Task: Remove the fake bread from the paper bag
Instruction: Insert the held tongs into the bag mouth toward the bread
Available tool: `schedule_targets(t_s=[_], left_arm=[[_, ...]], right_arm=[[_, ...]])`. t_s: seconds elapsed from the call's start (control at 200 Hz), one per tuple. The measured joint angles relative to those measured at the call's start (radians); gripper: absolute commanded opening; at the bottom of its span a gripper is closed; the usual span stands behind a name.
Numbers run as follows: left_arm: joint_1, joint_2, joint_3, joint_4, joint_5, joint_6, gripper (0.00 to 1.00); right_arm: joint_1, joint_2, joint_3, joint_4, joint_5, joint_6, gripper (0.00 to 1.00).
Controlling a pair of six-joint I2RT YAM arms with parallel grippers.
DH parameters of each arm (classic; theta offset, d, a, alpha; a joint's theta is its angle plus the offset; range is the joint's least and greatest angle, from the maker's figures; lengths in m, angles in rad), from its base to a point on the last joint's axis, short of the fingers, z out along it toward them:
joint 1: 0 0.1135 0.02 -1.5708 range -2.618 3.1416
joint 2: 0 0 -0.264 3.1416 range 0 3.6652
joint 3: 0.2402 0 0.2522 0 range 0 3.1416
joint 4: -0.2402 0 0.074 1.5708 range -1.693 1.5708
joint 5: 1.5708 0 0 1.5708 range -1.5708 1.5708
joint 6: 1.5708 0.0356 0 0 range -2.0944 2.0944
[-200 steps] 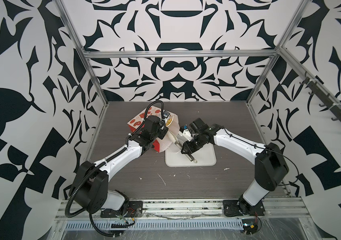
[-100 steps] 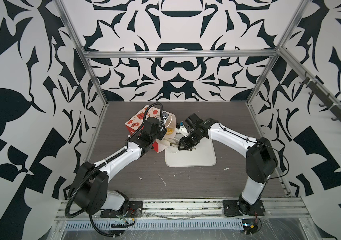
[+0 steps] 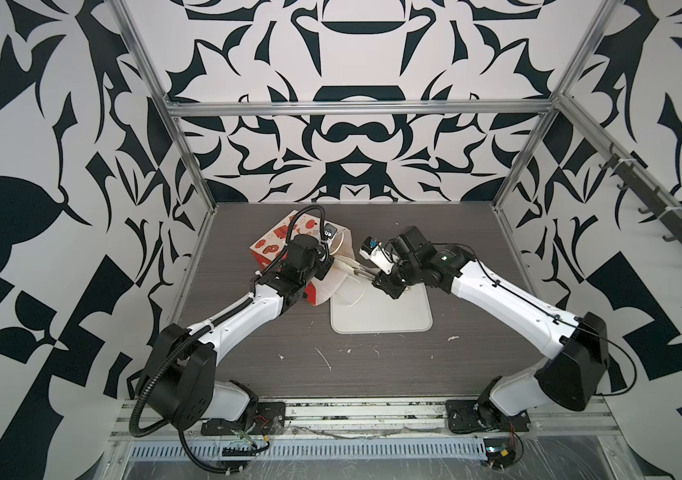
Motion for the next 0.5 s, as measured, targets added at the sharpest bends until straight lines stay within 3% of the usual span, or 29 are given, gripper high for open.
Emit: schedule_targets(t_s=[0.175, 0.5], left_arm=[[0.003, 0.0, 0.0, 0.0, 0.002, -0.007, 0.0], [0.016, -0.007, 0.0, 0.0, 0.02, -0.015, 0.0]], right_arm=[[0.057, 0.021, -0.079, 0.092, 0.142, -0.128, 0.4], [0.064, 0.048, -0.12, 0.198, 0.269, -0.26, 0.42]])
